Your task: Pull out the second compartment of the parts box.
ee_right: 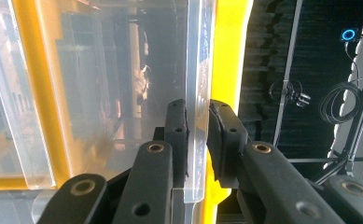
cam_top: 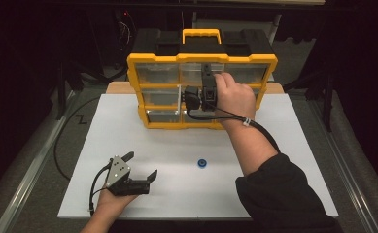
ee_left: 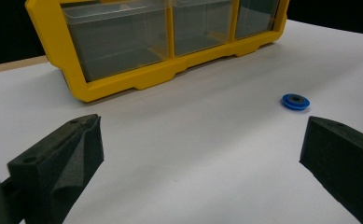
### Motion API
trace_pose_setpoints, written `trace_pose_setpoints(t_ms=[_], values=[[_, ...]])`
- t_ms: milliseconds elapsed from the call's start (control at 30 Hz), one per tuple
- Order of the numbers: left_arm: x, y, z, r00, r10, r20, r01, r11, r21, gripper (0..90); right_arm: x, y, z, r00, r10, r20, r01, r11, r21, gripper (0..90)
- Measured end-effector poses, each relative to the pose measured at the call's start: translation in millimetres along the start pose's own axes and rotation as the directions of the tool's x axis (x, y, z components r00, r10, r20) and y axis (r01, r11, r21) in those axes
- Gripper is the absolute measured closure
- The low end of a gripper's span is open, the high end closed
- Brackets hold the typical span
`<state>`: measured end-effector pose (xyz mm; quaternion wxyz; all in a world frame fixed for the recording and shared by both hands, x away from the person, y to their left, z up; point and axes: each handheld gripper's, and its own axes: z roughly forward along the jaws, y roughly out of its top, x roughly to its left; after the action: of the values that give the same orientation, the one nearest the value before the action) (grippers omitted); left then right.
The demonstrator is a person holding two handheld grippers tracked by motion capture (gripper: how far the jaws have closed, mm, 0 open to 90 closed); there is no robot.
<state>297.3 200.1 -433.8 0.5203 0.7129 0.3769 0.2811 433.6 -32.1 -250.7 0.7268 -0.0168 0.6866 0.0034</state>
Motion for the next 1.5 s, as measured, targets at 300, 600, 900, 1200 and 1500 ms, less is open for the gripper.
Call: trace_pose_setpoints(t_ms=[300, 600, 900, 1200, 1500], values=[[0.7, 0.5, -1.2, 1.0, -0.007, -0.005, 0.007, 0.9999, -0.011, 0.1, 0.0, -1.9, -15.2, 1.0, 0.006, 0.003, -0.006, 1.0, -0.008, 80.4], [1.2, 0.8, -1.0, 0.9999, -0.009, -0.007, 0.009, 0.9999, -0.012, 0.1, -0.1, -3.3, -30.6, 0.9999, 0.012, 0.005, -0.012, 1.0, -0.019, 80.5], [1.5, 0.8, -1.4, 0.9999, -0.012, -0.01, 0.011, 0.9999, -0.012, 0.1, -0.9, -4.1, -40.2, 0.9998, 0.018, 0.002, -0.018, 1.0, -0.025, 80.6], [1.1, 0.3, -1.0, 0.9999, -0.01, -0.006, 0.01, 0.9999, -0.01, 0.1, -0.9, -4.1, -50.7, 0.9999, 0.012, 0.005, -0.012, 1.0, -0.029, 80.6], [0.7, -0.2, -0.7, 1.0, -0.008, -0.002, 0.008, 0.9999, -0.008, 0.1, -1.7, -4.7, -61.5, 1.0, 0.009, 0.004, -0.009, 0.999, -0.037, 80.6]])
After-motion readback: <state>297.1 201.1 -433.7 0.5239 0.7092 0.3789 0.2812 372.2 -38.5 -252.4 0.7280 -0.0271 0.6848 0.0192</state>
